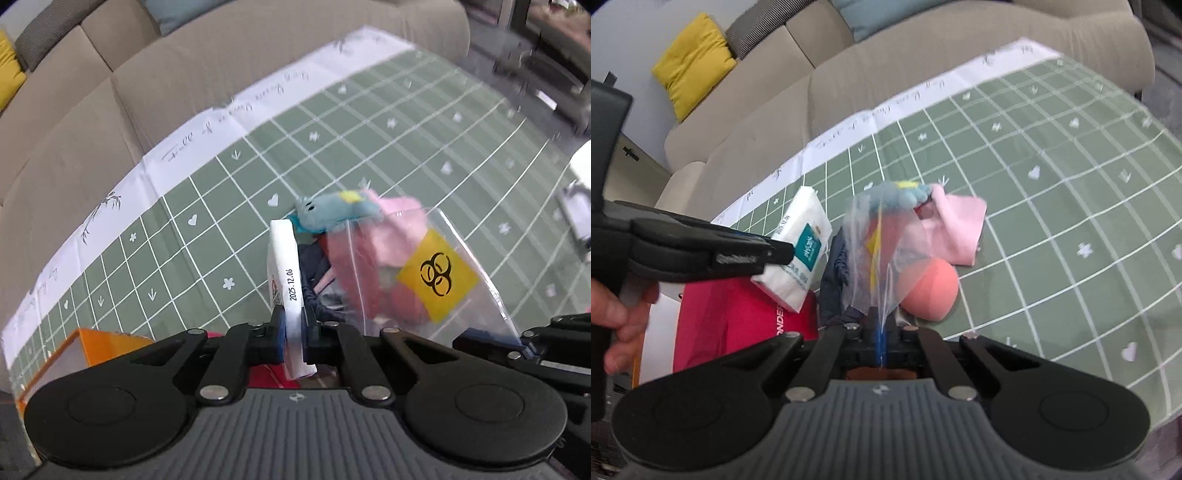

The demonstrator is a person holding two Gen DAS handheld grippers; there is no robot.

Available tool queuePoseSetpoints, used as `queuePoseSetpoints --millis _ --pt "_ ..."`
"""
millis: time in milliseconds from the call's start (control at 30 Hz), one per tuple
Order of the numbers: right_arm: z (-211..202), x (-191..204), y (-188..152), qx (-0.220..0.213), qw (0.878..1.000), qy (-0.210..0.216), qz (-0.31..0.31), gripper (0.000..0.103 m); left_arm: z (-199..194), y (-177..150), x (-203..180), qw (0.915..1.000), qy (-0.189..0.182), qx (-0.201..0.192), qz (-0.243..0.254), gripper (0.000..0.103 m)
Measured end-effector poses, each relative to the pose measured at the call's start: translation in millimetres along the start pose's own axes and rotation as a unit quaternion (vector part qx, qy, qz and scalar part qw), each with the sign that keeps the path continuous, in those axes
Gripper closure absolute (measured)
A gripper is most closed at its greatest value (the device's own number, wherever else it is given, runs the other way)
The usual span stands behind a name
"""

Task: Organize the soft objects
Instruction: 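Carry the white packet and clear bag over the orange box with both tools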

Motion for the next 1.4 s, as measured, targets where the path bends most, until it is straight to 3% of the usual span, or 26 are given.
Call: queuePoseSetpoints --millis 367,733,967,1200,1400 --pt "-50.5 17.7 -23.9 -0.015 1.0 -0.015 -0.02 0.103 -74.4 -27.3 -5.3 0.9922 -0.074 -0.073 -0.069 0.095" --pt "-84.6 52.8 -81.8 0.02 0.997 -0.018 -0.073 0.103 -117.2 -109.3 -14.4 0.9767 -0.124 -0.102 -0.142 0.095" --pt "-96.0 86.5 -117.6 0.04 0.992 -0.01 -0.122 0.103 -143.7 -162.1 -8.3 0.965 -0.135 -0.124 -0.188 0.095" --pt "-109.5 130.8 -135.1 0.041 0.984 0.013 -0.173 0.103 -169.1 -201.1 15.1 0.9578 -0.117 -0.146 -0.218 0.095" --pt "-120.4 173.2 -130.8 0.015 0.977 0.041 -0.207 0.103 -191.5 -223.5 48.2 0.942 -0.105 -0.18 -0.263 0.095"
Point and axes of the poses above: each gripper's, at about its wrist camera, not at the fingertips, and z roughly the way its jaws point, x to its left, y to its top, the point moved 9 cm from there along z, roughly the way its jaws point, and after that the axes turned 5 degrees about -x, right-handed, at the moved point
